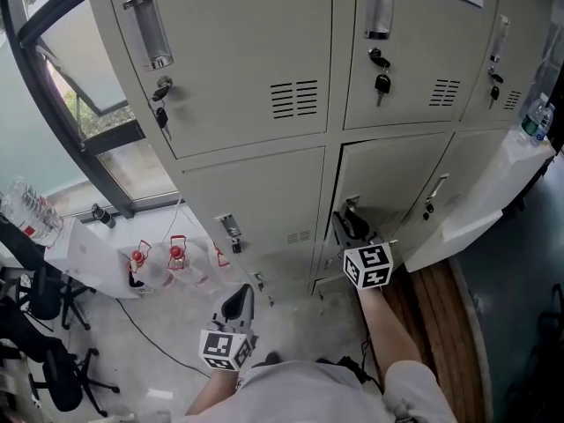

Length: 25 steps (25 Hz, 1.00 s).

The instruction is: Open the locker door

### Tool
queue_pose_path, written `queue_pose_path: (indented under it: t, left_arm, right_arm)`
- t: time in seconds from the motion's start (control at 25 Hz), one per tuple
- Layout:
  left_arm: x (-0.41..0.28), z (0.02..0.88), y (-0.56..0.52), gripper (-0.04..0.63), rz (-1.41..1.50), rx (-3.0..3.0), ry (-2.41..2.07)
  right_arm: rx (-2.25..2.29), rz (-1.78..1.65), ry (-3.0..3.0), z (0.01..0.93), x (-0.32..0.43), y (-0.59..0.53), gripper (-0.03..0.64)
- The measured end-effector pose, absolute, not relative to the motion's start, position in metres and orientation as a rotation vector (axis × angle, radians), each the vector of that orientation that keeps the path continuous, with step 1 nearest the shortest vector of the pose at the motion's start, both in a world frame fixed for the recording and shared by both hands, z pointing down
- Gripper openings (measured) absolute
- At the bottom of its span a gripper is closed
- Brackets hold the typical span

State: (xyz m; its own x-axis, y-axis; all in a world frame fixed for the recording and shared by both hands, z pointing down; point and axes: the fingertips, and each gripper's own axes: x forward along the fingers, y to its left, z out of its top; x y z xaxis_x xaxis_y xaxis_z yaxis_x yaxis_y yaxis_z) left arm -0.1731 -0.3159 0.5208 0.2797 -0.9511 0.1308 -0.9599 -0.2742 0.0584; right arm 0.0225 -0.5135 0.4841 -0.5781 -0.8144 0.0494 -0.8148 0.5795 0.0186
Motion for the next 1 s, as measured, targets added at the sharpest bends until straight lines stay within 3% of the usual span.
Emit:
queue_pose_path:
  t: [1.0]
  left_arm:
    - [-0.139,0.522,-0.303,0.009,0.098,2.536,-1.623]
  right_arm:
    - [1.588,-0.012,-2.659,0.485,0.074,-0.442,0.117]
